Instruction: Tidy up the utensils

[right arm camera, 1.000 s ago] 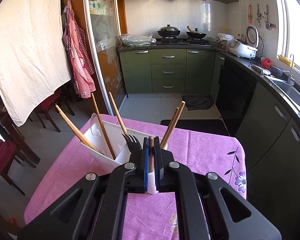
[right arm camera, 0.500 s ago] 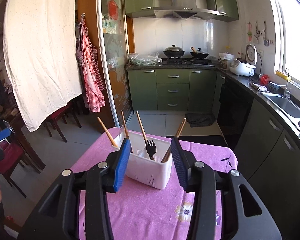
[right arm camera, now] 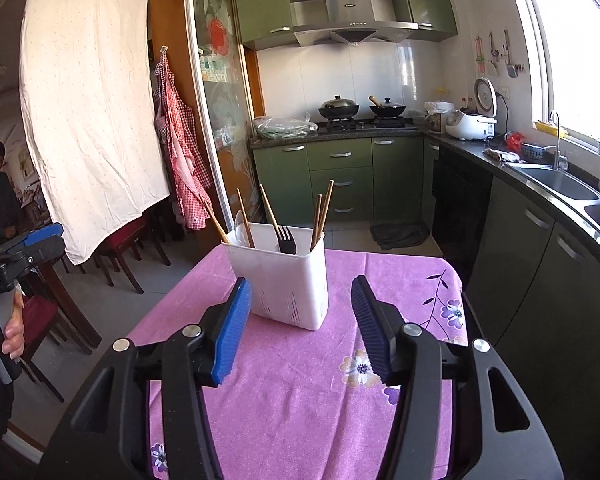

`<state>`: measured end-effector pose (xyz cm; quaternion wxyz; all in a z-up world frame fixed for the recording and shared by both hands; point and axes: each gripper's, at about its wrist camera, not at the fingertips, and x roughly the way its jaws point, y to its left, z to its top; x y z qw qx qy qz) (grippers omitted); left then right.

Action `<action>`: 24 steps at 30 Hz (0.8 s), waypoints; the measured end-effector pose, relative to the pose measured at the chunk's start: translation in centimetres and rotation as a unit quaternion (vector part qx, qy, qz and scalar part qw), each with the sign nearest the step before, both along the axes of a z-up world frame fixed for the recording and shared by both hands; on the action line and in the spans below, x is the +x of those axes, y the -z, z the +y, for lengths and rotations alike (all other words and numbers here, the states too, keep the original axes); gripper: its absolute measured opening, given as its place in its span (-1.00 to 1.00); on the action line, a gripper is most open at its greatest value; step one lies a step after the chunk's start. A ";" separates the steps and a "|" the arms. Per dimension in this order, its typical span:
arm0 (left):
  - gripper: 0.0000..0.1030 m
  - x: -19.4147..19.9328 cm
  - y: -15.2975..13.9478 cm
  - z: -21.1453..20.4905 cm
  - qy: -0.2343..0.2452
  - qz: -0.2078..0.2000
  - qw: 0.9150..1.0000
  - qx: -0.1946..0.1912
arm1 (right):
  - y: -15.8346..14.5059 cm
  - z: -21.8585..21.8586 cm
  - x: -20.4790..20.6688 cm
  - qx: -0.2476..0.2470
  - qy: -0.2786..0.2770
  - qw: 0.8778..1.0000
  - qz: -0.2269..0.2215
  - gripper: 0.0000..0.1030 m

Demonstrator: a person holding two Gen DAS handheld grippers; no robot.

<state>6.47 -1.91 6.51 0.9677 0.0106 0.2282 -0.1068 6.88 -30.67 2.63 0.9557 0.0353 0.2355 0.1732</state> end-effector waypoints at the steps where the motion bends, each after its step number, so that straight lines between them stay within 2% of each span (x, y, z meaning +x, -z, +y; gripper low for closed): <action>1: 0.83 0.2 0.0 -0.3 0.001 0.003 1.000 -0.001 | 0.1 -0.1 -0.2 -0.002 0.001 1.000 -0.005 0.02; 5: 0.83 0.3 0.6 -1.7 -0.009 0.005 1.000 0.011 | 1.6 -1.3 -0.7 -0.008 0.008 1.000 -0.015 0.07; 7: 0.83 0.3 1.6 -2.4 -0.011 0.019 1.000 0.009 | 2.7 -1.9 -0.5 -0.006 0.006 1.000 -0.007 0.08; 9: 0.83 0.5 3.3 -2.9 -0.013 0.037 0.999 0.003 | 3.8 -2.5 -0.2 -0.005 0.001 1.000 0.003 0.09; 12: 0.83 1.4 6.7 -4.5 -0.012 0.063 0.998 0.015 | 5.5 -3.1 0.4 -0.008 -0.005 1.000 0.016 0.20; 18: 0.80 5.0 13.7 -6.3 -0.023 0.108 0.994 0.005 | 9.7 -3.4 1.9 -0.024 -0.023 0.998 0.056 0.28; 22: 0.79 6.9 16.2 -6.9 -0.026 0.111 0.993 0.011 | 12.3 -3.0 3.3 -0.043 -0.040 0.995 0.080 0.42; 24: 0.79 7.7 17.3 -7.3 -0.024 0.118 0.993 0.019 | 13.4 -2.9 4.1 -0.045 -0.049 0.994 0.092 0.43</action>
